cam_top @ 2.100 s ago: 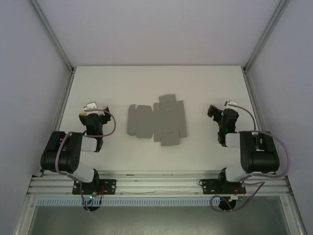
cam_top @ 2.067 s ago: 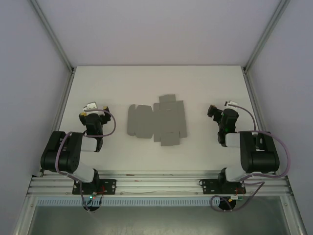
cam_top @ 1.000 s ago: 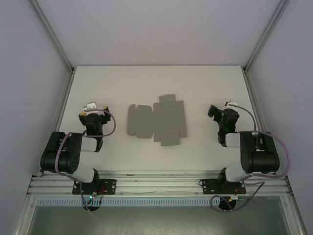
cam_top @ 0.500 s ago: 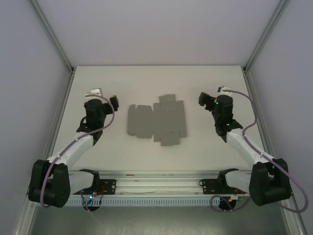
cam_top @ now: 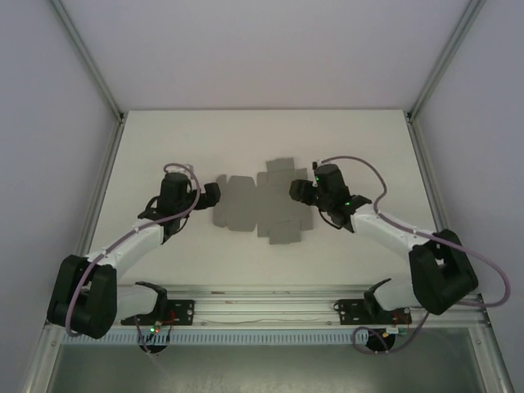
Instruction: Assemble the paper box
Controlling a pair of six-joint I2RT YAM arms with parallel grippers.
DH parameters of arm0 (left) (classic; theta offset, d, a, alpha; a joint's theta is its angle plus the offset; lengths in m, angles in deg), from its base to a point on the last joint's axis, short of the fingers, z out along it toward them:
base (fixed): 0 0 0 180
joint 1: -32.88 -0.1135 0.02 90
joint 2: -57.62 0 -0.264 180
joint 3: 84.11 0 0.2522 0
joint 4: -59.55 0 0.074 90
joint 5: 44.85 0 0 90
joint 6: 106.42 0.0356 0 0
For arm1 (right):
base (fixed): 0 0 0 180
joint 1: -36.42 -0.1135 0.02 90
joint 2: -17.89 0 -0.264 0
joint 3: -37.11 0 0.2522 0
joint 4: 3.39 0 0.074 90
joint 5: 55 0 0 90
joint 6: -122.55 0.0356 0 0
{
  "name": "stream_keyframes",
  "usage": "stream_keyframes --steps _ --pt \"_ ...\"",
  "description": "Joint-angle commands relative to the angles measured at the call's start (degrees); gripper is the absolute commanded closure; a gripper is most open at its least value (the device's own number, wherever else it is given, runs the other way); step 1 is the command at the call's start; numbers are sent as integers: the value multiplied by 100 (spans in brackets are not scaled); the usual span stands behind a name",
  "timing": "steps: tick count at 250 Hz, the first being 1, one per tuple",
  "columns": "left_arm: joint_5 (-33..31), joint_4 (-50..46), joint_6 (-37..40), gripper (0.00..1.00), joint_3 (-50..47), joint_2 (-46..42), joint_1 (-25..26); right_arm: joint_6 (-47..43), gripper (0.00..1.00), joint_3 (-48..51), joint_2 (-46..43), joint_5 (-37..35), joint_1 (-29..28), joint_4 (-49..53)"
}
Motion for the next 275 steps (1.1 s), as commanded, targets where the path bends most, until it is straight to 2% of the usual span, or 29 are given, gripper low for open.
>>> stream_keyframes --steps 1,86,140,173,235,275 --pt "235 -33 -128 0 -96 -5 32 205 42 -108 266 101 -21 137" --pt "1069 626 -156 0 -176 527 29 337 44 63 1234 -180 -24 -285" --pt "1499 1237 -286 0 -210 1058 33 394 45 245 1520 -244 -17 -646" --pt "1827 1731 -371 5 -221 1376 33 361 45 312 1643 -231 -6 -816" --pt "2445 2801 -799 25 -163 2062 24 323 45 343 1796 -142 9 -964" --pt "2828 3420 -1201 55 -200 2371 24 416 45 359 1779 -91 22 -1062"
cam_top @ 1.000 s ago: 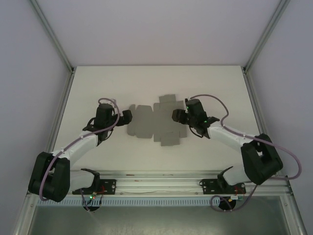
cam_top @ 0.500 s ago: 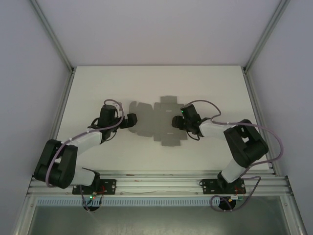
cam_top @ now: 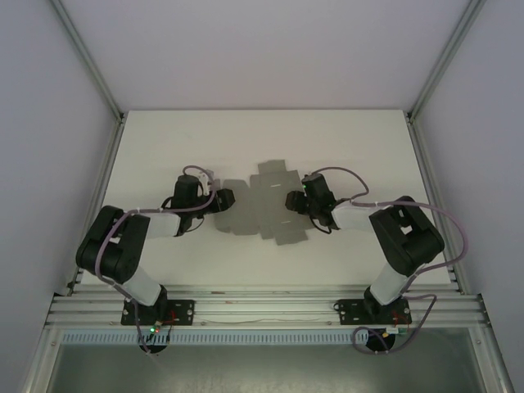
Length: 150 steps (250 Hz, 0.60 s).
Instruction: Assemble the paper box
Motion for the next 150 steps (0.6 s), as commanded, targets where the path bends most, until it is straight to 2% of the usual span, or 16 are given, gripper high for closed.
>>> stream_keyframes --steps 1,20,42,63,87,116,150 --pt "465 827 -425 56 -40 149 25 123 45 187 120 -29 40 42" --pt "457 954 -483 75 -106 90 23 132 45 192 46 -47 40 45" --pt "449 1056 -466 90 -203 -157 24 89 45 235 -234 -119 58 147" --pt "408 839 -356 100 -201 -501 25 43 42 292 -720 -130 87 314" --pt "445 651 -305 100 -236 -995 25 -2 32 398 -1458 -109 134 558" --pt "549 476 -364 100 -306 -1731 21 -60 25 685 -2518 -68 251 796" --pt "561 43 -515 100 -290 -2626 25 -261 19 1104 -3615 864 664 821"
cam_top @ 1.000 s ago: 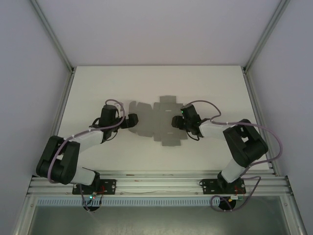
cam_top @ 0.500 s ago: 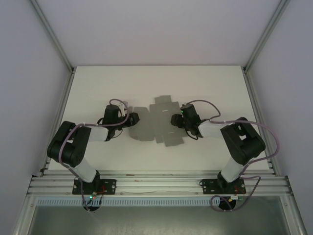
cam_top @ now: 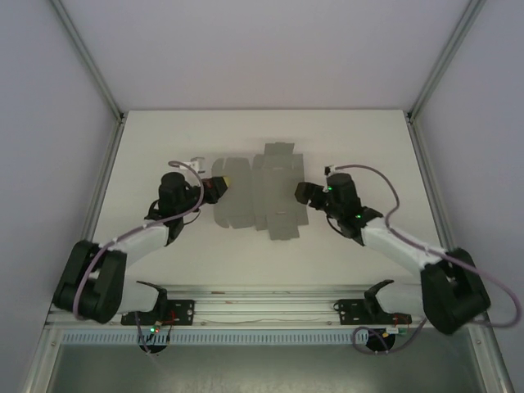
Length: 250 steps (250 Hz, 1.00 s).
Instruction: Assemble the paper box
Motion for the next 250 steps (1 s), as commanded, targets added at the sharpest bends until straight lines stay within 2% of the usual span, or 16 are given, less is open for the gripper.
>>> stream_keyframes --steps 1,26,61,79,102,123,138,175,216,237,250 --pt "157 -345 -26 100 -30 -702 19 -184 19 368 -772 718 334 313" --pt "364 -543 -243 100 -9 -1216 21 -319 17 580 -1287 1495 692 273" --pt "749 -473 -664 100 -27 -1699 23 -544 20 496 -1431 2368 1097 475" --pt "858 -652 -716 100 43 -1839 19 -578 32 507 -1381 2813 1193 221" --pt "937 -578 -780 100 -2 -1927 20 -556 43 495 -1245 3302 1204 -104" --pt "888 -648 -751 100 -22 -1974 21 -521 57 464 -1177 3416 1207 -233" --pt "849 -648 -738 100 -59 -2018 23 -546 63 500 -1179 3533 1207 -355" --pt "794 -605 -750 100 -111 -2142 22 -681 71 539 -1236 3916 1207 -492" --pt "651 -726 -701 100 -139 -2292 23 -854 73 577 -1334 4288 1209 -665" --pt "643 -705 -686 100 -157 -2367 20 -968 74 542 -1378 4279 1207 -571" --pt "592 -734 -686 100 -162 -2431 22 -1021 79 501 -1411 4130 1207 -425"
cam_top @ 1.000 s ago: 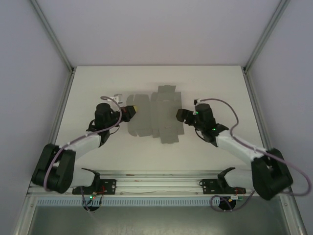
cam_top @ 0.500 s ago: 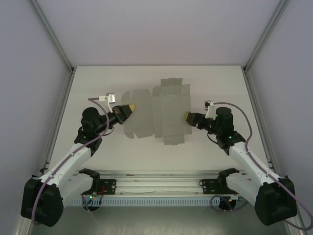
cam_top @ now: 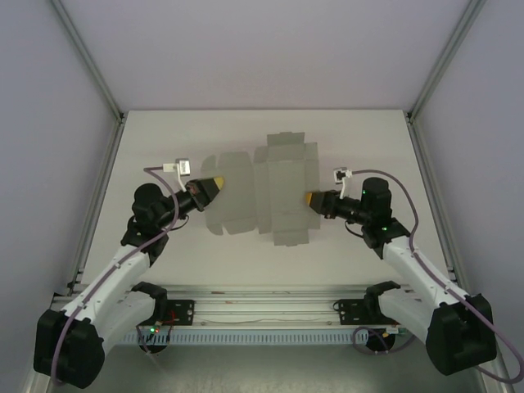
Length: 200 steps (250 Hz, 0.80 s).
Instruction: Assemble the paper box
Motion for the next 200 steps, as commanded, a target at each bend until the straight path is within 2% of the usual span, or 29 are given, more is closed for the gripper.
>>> stream_keyframes --steps 1,40,61,72,81,93,98,102,107,118,121,140,158,200 --pt "-110 0 -21 100 -48 -214 25 -254 79 -19 -166 132 13 -73" --pt "-388 -471 188 100 14 -406 22 -422 86 -43 -305 -44 11 204" --pt "-592 -688 257 100 14 -470 19 -602 94 -73 -391 -225 8 453" --pt "-721 -868 344 79 18 -499 19 -749 96 -124 -405 -396 9 697" --pt "-883 -1062 413 78 31 -523 23 -817 100 -155 -389 -589 9 853" --pt "-1119 -1304 484 77 31 -541 19 -934 100 -205 -332 -788 9 1046" --pt "-1220 -1414 518 71 31 -547 25 -988 100 -215 -291 -835 9 1130" --pt "-1312 -1521 545 62 39 -550 25 -1024 100 -236 -248 -871 6 1177" --pt "-1432 -1671 580 46 55 -547 21 -1053 100 -259 -195 -932 -9 1247" --pt "-1771 -2060 679 4 113 -537 24 -1117 100 -300 -43 -1085 -21 1375" --pt "-1854 -2162 705 1 130 -530 21 -1139 100 -317 4 -1117 -21 1406" --pt "-2317 -2644 847 0 204 -478 21 -1253 100 -387 325 -1373 -86 1534" --pt "-2459 -2907 876 0 275 -367 20 -1454 100 -468 655 -1702 -189 1565" --pt "-1910 -2767 1062 0 457 93 34 -1867 100 -850 1337 -2682 -516 1685"
